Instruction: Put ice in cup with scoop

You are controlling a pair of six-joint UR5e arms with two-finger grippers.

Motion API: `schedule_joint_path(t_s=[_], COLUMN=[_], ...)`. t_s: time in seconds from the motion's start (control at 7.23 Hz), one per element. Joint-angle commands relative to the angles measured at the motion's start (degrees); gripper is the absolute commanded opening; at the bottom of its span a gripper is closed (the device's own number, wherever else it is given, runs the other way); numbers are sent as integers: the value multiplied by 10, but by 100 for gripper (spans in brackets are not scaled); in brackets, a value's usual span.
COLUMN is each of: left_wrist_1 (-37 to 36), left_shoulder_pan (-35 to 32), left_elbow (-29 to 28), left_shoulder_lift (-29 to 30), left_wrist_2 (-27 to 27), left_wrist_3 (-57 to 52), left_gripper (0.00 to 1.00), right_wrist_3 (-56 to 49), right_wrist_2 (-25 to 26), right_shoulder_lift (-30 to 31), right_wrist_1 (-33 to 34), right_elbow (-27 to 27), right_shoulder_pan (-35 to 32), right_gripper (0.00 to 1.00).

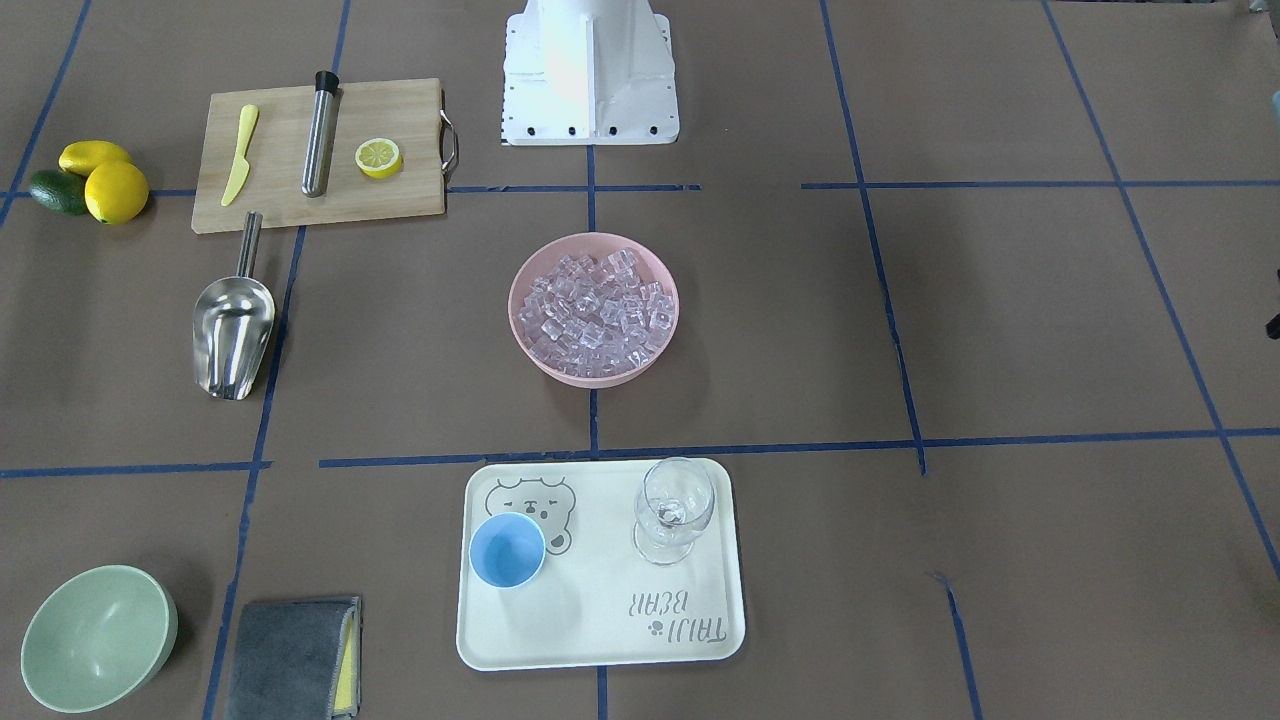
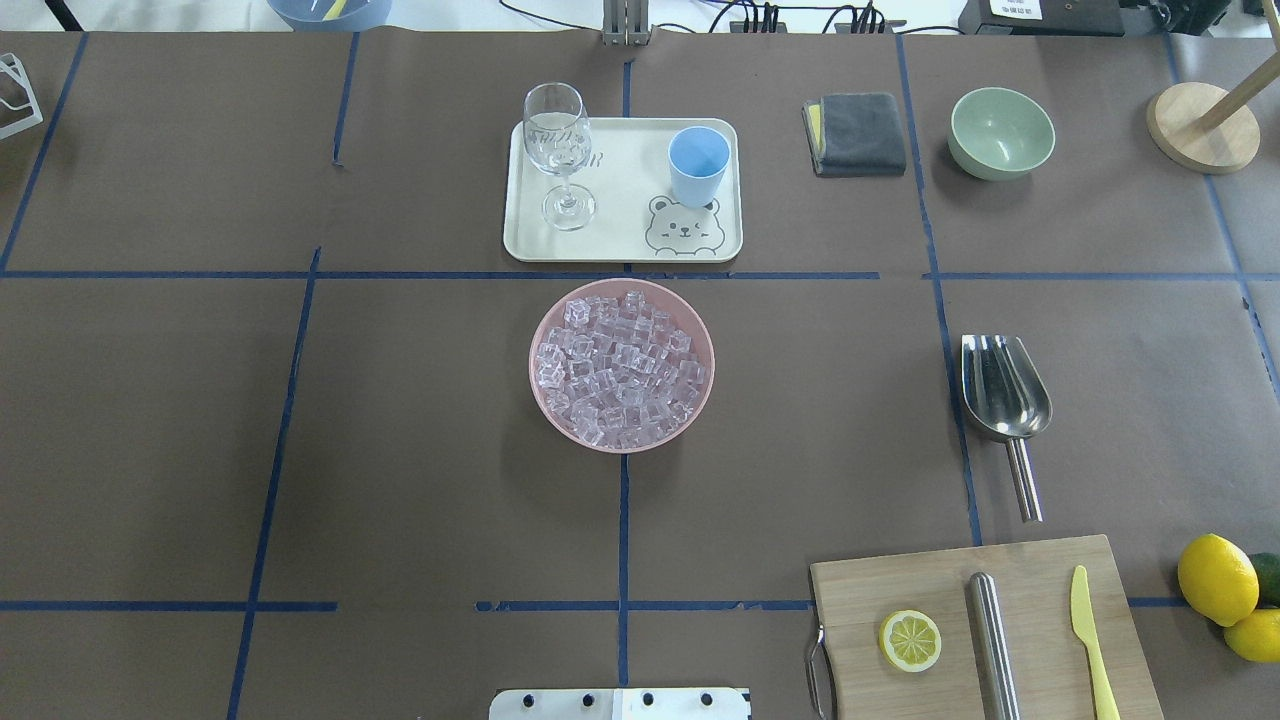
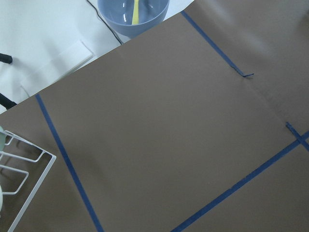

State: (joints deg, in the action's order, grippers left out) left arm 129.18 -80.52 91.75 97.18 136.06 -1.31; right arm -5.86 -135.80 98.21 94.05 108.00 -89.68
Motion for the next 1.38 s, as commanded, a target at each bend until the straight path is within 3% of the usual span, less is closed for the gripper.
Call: schedule_joint_path(t_s=[0.0, 0.42, 0.69, 1.11, 1.25], left_wrist_1=[158, 252, 267, 273, 305], left_shoulder_pan=[95, 199, 295, 409, 453], left_elbow=[1, -11, -24, -51, -78], left_shoulder_lift=[0, 7, 40, 119, 141], left_wrist_2=[-2, -5, -15, -131, -168], left_wrist_3=[6, 31, 30, 30, 30], left_gripper=[100, 100, 100, 100, 100], right_wrist_3=[39, 39, 39, 39, 39], right_wrist_2=[0, -1, 0, -1, 0], right_shoulder_lift=[-1, -2, -2, -2, -2], right_wrist_1=[-1, 0, 0, 0, 1], right_elbow=[23, 32, 32, 32, 32], right_shoulder_pan=[20, 29, 37, 37, 38], right_gripper=[100, 100, 100, 100, 100])
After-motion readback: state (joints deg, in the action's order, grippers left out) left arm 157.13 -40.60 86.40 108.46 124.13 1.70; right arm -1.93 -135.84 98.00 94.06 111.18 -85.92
